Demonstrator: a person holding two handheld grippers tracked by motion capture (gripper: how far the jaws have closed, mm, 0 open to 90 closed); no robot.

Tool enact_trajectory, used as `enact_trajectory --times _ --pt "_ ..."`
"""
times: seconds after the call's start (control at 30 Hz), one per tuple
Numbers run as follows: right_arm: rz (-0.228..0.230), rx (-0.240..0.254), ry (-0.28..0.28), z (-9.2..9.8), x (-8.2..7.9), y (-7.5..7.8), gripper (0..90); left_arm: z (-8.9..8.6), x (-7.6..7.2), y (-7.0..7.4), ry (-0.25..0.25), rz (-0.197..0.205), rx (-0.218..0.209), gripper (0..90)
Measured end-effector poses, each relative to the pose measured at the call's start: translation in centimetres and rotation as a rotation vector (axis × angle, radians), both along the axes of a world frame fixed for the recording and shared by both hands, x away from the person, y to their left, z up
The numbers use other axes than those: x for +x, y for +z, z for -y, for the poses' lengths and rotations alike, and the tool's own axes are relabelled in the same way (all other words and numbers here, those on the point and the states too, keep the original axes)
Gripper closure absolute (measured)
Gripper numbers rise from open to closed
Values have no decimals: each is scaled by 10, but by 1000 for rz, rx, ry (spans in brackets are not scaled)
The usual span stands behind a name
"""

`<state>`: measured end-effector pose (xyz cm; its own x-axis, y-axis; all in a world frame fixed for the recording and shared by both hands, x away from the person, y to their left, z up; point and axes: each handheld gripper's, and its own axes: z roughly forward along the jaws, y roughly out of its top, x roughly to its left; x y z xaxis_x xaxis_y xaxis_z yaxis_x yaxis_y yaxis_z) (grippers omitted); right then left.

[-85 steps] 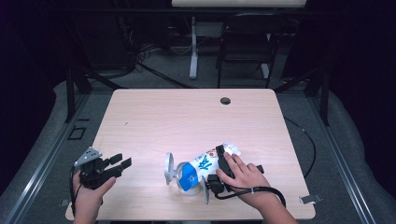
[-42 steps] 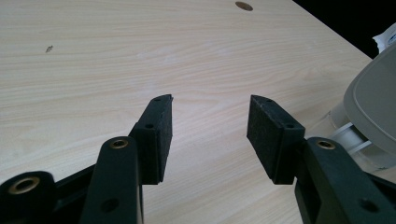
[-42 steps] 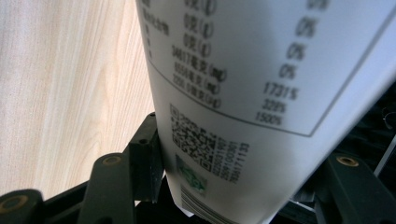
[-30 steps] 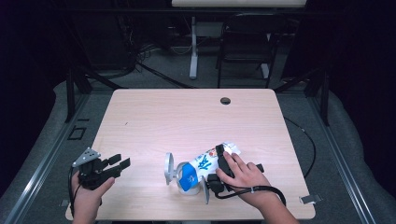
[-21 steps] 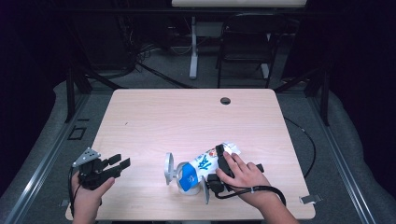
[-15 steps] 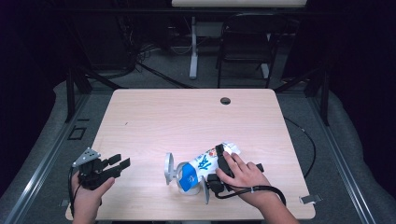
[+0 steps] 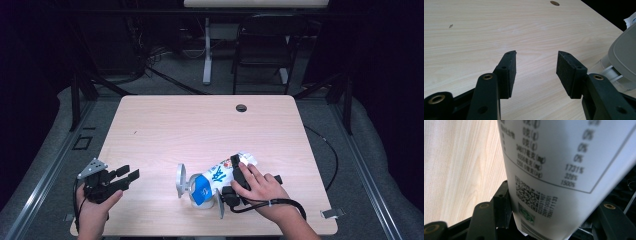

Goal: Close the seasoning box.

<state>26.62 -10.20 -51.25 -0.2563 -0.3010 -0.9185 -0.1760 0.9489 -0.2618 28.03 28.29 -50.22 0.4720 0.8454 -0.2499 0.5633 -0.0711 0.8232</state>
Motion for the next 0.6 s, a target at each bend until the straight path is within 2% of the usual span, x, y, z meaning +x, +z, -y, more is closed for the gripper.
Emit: enact_trajectory --times 0.6 --pt "10 -8 -2 0 0 0 426 -1 0 0 -1 0 1 508"
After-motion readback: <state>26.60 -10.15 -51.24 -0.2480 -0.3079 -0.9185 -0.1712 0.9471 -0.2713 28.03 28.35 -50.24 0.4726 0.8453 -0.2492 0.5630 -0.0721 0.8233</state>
